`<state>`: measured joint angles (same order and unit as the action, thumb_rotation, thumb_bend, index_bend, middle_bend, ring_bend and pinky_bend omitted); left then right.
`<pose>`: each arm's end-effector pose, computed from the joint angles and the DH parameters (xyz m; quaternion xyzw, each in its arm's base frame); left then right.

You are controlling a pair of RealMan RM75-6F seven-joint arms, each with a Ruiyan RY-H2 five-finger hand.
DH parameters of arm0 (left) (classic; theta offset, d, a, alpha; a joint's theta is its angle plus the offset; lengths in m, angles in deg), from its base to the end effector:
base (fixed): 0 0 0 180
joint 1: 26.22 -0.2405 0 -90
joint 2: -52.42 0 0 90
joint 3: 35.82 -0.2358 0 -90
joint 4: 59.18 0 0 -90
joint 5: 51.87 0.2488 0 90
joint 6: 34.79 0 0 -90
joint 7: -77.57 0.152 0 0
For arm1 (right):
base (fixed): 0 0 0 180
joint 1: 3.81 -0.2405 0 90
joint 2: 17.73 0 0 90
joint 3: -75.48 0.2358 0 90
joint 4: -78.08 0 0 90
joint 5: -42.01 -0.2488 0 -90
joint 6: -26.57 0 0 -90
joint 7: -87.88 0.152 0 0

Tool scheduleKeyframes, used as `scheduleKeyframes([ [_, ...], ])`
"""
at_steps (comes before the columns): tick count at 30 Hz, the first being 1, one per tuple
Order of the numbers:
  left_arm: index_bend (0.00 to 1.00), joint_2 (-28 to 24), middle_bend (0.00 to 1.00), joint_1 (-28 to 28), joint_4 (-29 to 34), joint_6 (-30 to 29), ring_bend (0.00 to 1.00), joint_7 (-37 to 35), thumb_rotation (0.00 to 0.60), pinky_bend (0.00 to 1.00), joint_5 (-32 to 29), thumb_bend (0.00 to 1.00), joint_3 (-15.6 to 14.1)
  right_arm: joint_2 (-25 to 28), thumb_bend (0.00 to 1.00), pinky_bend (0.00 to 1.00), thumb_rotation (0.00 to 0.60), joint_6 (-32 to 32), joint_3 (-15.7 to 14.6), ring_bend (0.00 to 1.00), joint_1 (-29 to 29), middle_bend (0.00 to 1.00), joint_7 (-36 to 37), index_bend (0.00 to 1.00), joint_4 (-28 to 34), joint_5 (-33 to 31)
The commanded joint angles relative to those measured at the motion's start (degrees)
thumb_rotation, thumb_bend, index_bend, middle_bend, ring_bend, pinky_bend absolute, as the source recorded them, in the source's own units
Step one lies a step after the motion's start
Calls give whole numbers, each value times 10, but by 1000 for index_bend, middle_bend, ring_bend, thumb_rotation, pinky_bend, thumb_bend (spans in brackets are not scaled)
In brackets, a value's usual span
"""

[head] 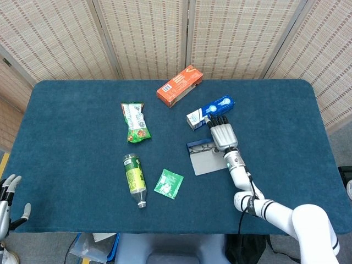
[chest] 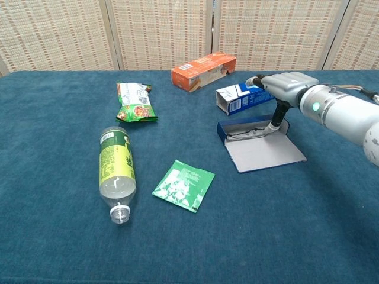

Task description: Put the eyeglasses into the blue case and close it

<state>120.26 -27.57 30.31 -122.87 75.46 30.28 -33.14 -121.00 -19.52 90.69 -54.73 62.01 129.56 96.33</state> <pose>-0.3364 0.1543 0.1099 -0.5303 -0.4319 -0.3738 0.6265 -0.1660 -0.4393 -0.0759 0.7260 -0.3426 0.2800 0.5264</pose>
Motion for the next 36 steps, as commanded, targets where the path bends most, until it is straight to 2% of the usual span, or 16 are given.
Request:
scheduleKeyframes([
  [1,81,-1,0,-1,0,0,0,0,600,0,-1,425,0,-11,0,0,600,9,8,0,-9,0,0,0,-18,-7],
  [8,81,-1,0,-1,-3,2,0,-2,600,0,-1,424,-1,-10,0,0,600,4,2,0,-4,0,4,0,-12,4],
  [15,81,-1,0,-1,-1,0,0,-1,600,0,-2,425,1,-17,0,0,600,7,8,0,-10,0,6,0,-22,3],
  [19,81,-2,0,-3,-2,-1,0,-2,600,0,-4,425,0,-4,0,0,600,-7,1,0,2,0,19,0,3,19],
  [23,81,0,0,-2,-3,1,0,-2,600,0,-1,425,-1,25,0,0,600,-38,-18,0,29,0,33,0,55,49],
  [30,81,1,0,2,3,1,0,3,600,0,6,425,0,85,0,0,600,-94,-74,0,84,0,48,0,147,120],
  [36,81,2,0,3,6,2,0,7,600,0,9,424,-3,93,0,0,600,-113,-108,0,115,0,56,0,153,153],
])
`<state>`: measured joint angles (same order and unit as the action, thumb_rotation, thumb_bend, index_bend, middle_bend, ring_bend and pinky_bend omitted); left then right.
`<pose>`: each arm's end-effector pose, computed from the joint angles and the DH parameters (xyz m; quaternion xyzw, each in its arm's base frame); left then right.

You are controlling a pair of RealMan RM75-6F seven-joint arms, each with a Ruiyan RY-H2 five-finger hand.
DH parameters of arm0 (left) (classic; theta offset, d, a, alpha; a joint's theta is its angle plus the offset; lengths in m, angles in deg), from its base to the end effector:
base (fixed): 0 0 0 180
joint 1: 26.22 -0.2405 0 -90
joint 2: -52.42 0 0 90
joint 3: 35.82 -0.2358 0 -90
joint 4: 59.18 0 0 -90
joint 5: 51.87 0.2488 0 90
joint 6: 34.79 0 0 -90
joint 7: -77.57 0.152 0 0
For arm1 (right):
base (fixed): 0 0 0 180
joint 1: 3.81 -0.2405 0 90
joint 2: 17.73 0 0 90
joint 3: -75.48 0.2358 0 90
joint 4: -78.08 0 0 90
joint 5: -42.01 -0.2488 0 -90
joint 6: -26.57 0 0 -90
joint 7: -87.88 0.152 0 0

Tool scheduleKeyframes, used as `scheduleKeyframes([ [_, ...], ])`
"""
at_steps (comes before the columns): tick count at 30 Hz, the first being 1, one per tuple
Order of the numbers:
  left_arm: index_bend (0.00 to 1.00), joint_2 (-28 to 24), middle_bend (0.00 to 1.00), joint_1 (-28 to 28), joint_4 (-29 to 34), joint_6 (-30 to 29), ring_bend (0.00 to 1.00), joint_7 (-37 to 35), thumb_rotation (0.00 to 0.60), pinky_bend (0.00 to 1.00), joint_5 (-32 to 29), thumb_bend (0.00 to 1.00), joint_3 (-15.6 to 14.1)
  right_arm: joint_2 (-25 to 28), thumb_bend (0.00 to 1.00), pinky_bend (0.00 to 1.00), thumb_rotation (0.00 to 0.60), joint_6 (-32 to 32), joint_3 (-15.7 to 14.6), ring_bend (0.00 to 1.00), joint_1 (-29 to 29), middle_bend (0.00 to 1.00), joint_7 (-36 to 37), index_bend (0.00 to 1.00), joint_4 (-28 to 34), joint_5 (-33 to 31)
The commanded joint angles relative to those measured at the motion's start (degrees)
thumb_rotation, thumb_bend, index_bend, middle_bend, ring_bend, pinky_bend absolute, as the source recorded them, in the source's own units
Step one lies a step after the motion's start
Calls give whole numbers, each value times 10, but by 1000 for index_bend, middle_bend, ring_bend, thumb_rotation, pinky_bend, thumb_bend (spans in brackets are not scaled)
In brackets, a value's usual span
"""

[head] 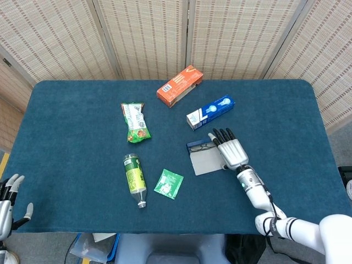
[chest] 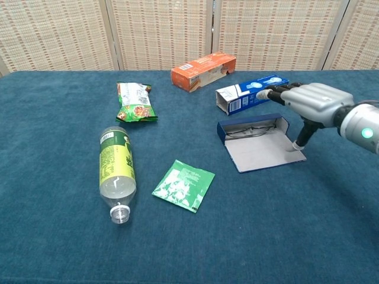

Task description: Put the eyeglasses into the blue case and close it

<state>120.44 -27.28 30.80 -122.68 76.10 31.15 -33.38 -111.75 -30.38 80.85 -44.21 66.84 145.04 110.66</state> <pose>-0.3315 0.1554 0.1060 -0.5380 -0.4304 -0.3759 0.6196 -0.2015 -0.3619 -0.0622 0.7644 -0.2942 0.2985 0.4900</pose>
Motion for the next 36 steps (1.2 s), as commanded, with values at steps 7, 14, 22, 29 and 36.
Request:
scheduleKeyframes([
  [7,81,-2,0,-2,2,-3,0,1,600,0,0,424,0,-17,0,0,600,-8,-16,0,21,0,37,0,-42,33],
  [14,81,-1,0,-3,1,-2,0,1,600,0,-3,425,-1,-26,0,0,600,-7,-15,0,27,0,45,0,-63,46],
  [22,81,0,0,-3,0,-2,0,-2,600,0,-3,424,-1,-32,0,0,600,-2,-11,0,33,0,46,0,-72,50],
  [29,81,1,0,-4,-2,-3,0,-3,600,0,-3,424,-1,-39,0,0,600,9,-3,0,31,0,42,0,-85,48],
  [36,81,1,0,-4,-4,-2,0,-7,600,0,-4,424,-1,-46,0,0,600,17,0,0,31,0,41,0,-97,49],
])
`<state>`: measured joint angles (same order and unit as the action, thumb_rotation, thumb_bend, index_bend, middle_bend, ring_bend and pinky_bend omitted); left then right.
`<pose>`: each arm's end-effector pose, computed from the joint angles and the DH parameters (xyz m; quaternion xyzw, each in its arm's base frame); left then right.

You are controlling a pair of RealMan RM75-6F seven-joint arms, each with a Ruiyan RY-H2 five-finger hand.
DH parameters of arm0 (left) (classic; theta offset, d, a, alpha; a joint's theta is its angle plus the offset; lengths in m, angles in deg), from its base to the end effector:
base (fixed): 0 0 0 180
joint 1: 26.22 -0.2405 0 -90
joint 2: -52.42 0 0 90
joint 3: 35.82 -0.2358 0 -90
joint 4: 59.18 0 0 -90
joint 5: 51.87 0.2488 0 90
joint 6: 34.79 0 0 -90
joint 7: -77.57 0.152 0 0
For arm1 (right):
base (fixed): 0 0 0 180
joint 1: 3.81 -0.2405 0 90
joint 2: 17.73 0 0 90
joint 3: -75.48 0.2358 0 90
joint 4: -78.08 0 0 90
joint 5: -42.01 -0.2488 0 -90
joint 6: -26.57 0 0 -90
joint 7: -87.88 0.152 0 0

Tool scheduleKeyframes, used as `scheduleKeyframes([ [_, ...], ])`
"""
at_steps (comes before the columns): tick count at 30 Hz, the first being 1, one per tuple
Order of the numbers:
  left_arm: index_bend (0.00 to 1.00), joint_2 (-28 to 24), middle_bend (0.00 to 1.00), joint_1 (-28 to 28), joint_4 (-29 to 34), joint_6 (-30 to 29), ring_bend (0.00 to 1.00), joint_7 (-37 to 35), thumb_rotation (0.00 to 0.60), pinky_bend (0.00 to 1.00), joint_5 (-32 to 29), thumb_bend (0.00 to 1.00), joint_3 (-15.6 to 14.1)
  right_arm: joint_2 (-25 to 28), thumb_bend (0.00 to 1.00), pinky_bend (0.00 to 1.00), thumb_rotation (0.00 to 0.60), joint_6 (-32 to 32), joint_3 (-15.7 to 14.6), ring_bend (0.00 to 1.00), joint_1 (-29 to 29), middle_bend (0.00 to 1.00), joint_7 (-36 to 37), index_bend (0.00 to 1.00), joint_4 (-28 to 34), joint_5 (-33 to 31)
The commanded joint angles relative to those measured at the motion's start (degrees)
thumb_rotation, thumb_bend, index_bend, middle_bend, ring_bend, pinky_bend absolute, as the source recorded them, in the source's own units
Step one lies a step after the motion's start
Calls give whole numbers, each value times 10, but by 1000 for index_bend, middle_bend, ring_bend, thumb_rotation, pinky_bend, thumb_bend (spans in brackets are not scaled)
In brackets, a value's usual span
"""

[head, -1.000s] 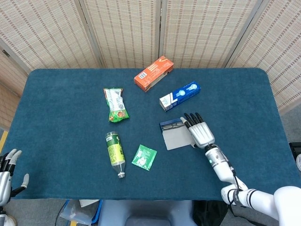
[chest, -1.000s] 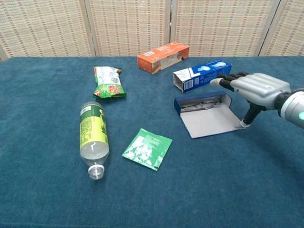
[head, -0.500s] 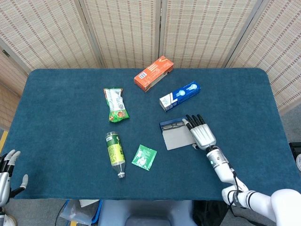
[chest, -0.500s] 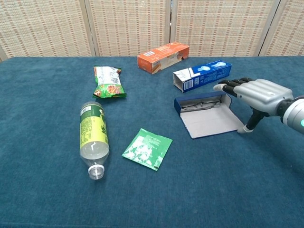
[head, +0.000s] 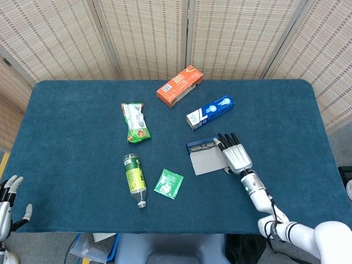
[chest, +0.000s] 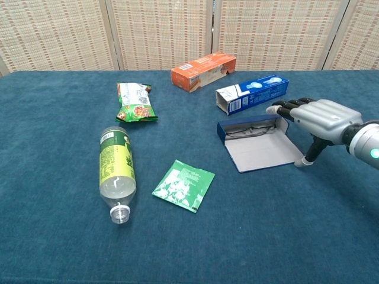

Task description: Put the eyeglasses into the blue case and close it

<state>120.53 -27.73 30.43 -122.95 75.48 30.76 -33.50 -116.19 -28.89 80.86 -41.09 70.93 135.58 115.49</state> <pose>-0.3348 0.1520 0.1069 -0.5322 -0.4344 -0.3748 0.6226 -0.2341 -0.3595 -0.0733 0.7659 -0.2953 0.2792 0.4983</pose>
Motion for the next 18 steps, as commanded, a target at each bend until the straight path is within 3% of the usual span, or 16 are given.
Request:
scheduleKeyframes([
  [1,81,1,0,0,0,1,0,0,600,0,0,424,0,-2,0,0,600,2,1,0,0,0,0,0,-4,1],
  [5,81,1,0,1,-1,1,0,-1,600,0,1,424,0,-4,8,0,600,3,3,0,0,0,4,0,-7,5],
  [12,81,2,0,2,-3,3,0,-2,600,0,0,424,0,-3,130,0,600,-3,9,0,0,0,15,0,-9,13],
  [18,81,3,0,2,-4,4,0,-2,600,0,-1,425,0,-6,154,0,600,-3,19,0,-7,0,18,0,-10,14],
])
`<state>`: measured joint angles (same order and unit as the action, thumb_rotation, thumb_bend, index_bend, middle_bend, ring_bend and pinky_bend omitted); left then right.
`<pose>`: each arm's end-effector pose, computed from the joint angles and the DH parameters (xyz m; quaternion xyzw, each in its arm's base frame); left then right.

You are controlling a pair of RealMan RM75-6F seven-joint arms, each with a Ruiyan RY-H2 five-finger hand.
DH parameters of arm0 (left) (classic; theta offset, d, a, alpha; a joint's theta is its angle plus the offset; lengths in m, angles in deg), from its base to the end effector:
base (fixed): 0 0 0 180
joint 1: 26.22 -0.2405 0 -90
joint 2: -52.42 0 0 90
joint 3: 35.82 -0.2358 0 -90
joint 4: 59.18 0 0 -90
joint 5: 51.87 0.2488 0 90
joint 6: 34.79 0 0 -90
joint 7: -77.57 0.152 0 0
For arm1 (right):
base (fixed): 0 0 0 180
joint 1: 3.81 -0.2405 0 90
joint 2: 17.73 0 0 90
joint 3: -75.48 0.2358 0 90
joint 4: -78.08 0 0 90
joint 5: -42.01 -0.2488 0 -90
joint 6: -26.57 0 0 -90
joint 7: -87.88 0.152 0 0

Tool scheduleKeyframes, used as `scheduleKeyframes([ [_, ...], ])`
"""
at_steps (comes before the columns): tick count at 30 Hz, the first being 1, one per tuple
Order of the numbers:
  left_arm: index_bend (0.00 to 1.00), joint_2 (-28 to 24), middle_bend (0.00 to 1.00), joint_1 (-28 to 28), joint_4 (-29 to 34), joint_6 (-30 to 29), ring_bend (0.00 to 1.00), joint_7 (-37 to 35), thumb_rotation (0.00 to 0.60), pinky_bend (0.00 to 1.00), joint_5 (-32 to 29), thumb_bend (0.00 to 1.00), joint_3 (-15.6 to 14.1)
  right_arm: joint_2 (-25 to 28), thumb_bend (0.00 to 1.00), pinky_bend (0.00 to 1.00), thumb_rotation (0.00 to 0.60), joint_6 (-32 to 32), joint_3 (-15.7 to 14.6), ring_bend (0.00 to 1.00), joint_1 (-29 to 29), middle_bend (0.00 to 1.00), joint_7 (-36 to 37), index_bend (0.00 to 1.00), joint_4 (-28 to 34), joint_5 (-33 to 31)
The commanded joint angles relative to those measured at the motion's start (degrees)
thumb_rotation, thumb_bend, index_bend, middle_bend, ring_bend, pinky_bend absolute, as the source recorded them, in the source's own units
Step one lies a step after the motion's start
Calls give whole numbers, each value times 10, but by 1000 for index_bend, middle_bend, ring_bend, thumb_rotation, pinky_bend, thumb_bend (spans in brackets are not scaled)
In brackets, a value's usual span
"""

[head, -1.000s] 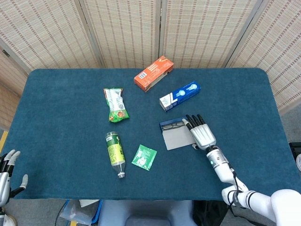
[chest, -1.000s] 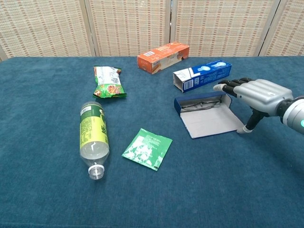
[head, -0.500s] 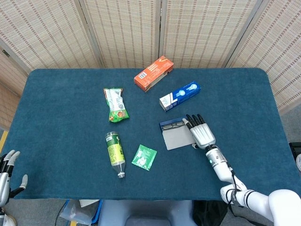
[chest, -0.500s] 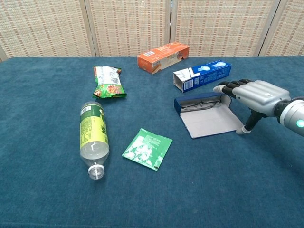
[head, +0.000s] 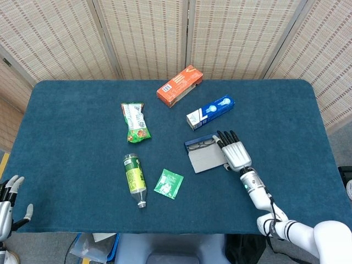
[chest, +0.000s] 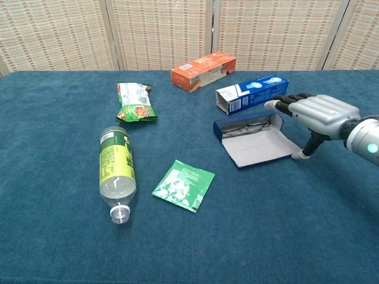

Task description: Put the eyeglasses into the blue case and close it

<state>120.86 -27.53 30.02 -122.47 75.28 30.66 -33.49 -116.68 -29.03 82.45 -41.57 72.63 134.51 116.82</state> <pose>-0.3358 0.1532 0.1048 -0.5333 -0.4369 -0.3739 0.6204 -0.2271 -0.3679 -0.0703 0.7590 -0.2944 0.2967 0.4992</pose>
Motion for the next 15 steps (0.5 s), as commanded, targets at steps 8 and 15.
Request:
scheduleKeyframes([
  [8,81,0,0,-2,-3,-1,0,-3,600,0,-2,424,0,-11,167,0,600,-2,13,0,-12,0,9,0,-5,6],
  [15,81,1,0,0,-4,1,0,-5,600,0,-3,424,2,-23,179,0,600,-4,20,0,-20,0,25,0,-19,11],
])
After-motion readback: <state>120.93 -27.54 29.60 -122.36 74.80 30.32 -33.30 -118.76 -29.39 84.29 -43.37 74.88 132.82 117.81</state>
